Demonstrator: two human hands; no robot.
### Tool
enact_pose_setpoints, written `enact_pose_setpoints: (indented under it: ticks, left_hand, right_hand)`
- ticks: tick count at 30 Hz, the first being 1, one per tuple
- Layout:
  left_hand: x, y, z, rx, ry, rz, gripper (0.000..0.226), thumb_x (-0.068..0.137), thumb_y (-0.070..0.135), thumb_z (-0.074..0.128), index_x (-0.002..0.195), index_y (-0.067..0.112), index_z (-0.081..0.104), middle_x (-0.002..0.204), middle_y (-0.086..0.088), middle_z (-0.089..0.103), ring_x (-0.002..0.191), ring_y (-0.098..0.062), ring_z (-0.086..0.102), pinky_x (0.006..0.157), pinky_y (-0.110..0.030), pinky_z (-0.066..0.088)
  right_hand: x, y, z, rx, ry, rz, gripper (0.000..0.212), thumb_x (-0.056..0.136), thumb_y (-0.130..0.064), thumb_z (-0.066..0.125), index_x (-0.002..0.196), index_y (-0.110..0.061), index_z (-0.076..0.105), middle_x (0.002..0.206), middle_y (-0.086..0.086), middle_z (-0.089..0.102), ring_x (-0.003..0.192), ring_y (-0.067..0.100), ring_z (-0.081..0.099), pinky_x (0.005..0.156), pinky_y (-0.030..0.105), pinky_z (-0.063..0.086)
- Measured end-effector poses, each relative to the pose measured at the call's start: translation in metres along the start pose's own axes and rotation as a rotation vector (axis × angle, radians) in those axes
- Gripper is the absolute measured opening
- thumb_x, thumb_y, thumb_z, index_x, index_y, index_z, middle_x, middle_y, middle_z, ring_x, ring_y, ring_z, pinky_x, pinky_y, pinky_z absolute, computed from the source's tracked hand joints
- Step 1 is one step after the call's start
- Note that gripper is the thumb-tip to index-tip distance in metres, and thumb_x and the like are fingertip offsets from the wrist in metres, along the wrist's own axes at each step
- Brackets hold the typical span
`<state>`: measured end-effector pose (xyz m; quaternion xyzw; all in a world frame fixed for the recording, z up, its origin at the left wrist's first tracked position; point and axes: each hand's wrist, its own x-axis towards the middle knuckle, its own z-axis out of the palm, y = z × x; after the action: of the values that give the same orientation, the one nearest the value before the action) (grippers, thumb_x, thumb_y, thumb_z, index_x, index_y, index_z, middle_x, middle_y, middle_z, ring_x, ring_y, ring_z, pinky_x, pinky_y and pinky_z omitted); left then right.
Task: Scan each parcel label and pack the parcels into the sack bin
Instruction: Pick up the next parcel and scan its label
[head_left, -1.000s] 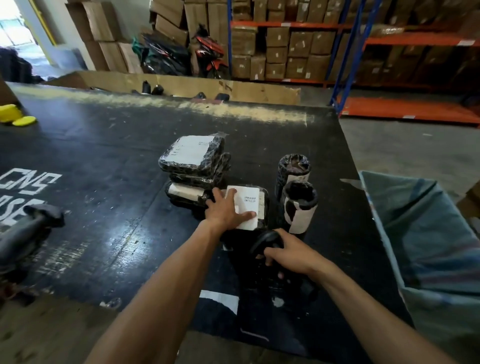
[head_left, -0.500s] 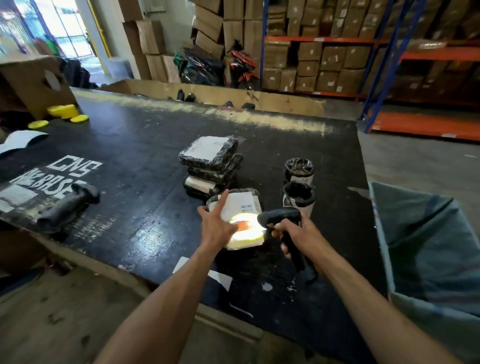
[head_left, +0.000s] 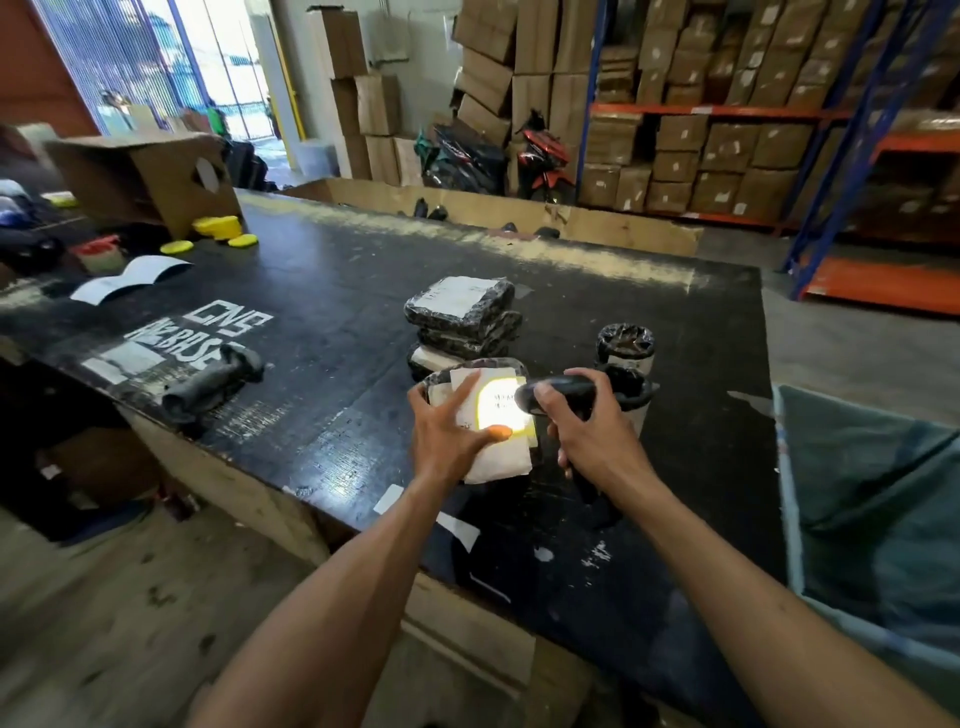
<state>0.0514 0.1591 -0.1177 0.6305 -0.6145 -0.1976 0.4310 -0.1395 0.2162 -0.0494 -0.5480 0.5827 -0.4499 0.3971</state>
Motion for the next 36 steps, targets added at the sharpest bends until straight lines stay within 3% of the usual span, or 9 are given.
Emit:
enact_pose_setpoints:
  ticks: [3, 8, 12, 20, 27, 32, 36]
  left_hand:
    - [0.004, 0.004, -0.001, -0.021, 0.017, 0.036, 0.090, 0.057, 0.045, 0.096, 0.138, 0.044, 0.057, 0.141, -0.004, 0.030, 0.126, -0.021, 0.048, 0.111, -0.031, 0.040]
    - [0.008, 0.007, -0.001, -0.055, 0.022, 0.066, 0.089, 0.057, 0.043, 0.096, 0.137, 0.046, 0.058, 0.129, 0.003, 0.030, 0.108, -0.007, 0.042, 0.105, -0.019, 0.036]
    - [0.009, 0.010, -0.002, -0.040, 0.018, 0.096, 0.090, 0.056, 0.045, 0.096, 0.138, 0.045, 0.058, 0.128, 0.001, 0.031, 0.107, -0.010, 0.048, 0.108, -0.028, 0.044]
    - [-0.005, 0.007, -0.005, -0.053, 0.036, 0.090, 0.089, 0.055, 0.042, 0.097, 0.136, 0.045, 0.059, 0.133, -0.003, 0.032, 0.115, -0.015, 0.050, 0.111, -0.034, 0.043]
    - [-0.014, 0.004, -0.010, -0.032, 0.071, 0.042, 0.090, 0.054, 0.047, 0.096, 0.135, 0.052, 0.057, 0.130, 0.000, 0.032, 0.106, -0.008, 0.046, 0.098, -0.021, 0.040]
    - [-0.009, -0.003, -0.024, -0.055, 0.150, -0.017, 0.088, 0.055, 0.048, 0.096, 0.134, 0.051, 0.058, 0.126, 0.003, 0.030, 0.108, -0.010, 0.045, 0.095, -0.020, 0.037]
    - [0.004, -0.016, -0.042, -0.086, 0.215, -0.071, 0.089, 0.053, 0.052, 0.095, 0.134, 0.051, 0.058, 0.124, 0.003, 0.032, 0.107, -0.010, 0.045, 0.096, -0.020, 0.036]
  right_hand:
    - [0.000, -0.008, -0.002, 0.015, 0.032, -0.009, 0.047, 0.098, -0.054, 0.066, 0.135, -0.033, 0.046, 0.093, 0.011, 0.075, 0.050, 0.016, 0.065, 0.046, 0.031, 0.055]
    - [-0.001, -0.015, -0.005, -0.008, 0.061, -0.041, 0.047, 0.095, -0.060, 0.066, 0.133, -0.039, 0.049, 0.091, 0.004, 0.077, 0.051, 0.018, 0.070, 0.046, 0.029, 0.055]
    - [-0.003, -0.018, -0.007, 0.005, 0.089, -0.055, 0.048, 0.094, -0.059, 0.067, 0.134, -0.037, 0.049, 0.089, 0.005, 0.076, 0.051, 0.022, 0.070, 0.047, 0.033, 0.057]
    - [-0.015, -0.018, -0.007, 0.038, 0.051, -0.037, 0.048, 0.097, -0.055, 0.067, 0.134, -0.033, 0.047, 0.091, 0.007, 0.074, 0.051, 0.019, 0.067, 0.047, 0.031, 0.054]
    - [-0.022, -0.010, -0.006, 0.070, 0.040, -0.032, 0.051, 0.097, -0.055, 0.068, 0.137, -0.033, 0.046, 0.092, 0.009, 0.075, 0.048, 0.016, 0.065, 0.044, 0.028, 0.052]
    - [-0.017, 0.008, 0.005, -0.024, 0.016, 0.082, 0.056, 0.095, -0.063, 0.062, 0.140, -0.036, 0.041, 0.106, 0.006, 0.071, 0.056, 0.016, 0.070, 0.046, 0.027, 0.055]
    - [-0.010, 0.035, 0.026, -0.135, 0.000, 0.203, 0.064, 0.095, -0.065, 0.061, 0.145, -0.033, 0.038, 0.116, 0.006, 0.065, 0.086, 0.029, 0.075, 0.057, 0.035, 0.062]
